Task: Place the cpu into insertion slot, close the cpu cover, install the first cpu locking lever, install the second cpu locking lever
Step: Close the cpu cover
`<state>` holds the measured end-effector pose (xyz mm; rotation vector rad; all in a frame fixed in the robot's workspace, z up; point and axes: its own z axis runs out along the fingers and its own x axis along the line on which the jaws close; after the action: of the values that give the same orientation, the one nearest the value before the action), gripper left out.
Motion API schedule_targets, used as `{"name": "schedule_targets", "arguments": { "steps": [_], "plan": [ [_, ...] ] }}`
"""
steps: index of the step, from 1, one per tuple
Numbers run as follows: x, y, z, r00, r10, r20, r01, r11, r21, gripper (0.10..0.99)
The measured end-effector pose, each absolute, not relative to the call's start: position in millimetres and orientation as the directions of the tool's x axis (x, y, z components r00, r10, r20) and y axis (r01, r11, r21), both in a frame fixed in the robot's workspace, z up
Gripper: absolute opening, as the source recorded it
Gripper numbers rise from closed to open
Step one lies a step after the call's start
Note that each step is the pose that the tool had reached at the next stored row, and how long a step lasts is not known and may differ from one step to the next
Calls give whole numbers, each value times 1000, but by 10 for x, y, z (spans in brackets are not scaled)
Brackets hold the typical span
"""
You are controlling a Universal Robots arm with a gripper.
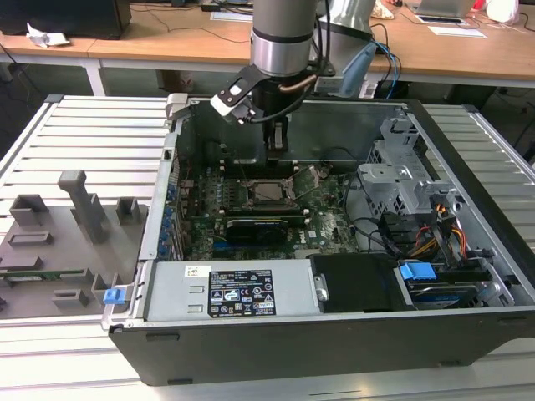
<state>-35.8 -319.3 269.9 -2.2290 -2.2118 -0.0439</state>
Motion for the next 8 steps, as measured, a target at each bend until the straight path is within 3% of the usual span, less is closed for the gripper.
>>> {"name": "schedule_targets", "arguments": {
  "steps": [8],
  "plan": [
    [-209, -3280, 2715, 7, 1000, 20, 1000, -8, 15, 106]
  ]
}}
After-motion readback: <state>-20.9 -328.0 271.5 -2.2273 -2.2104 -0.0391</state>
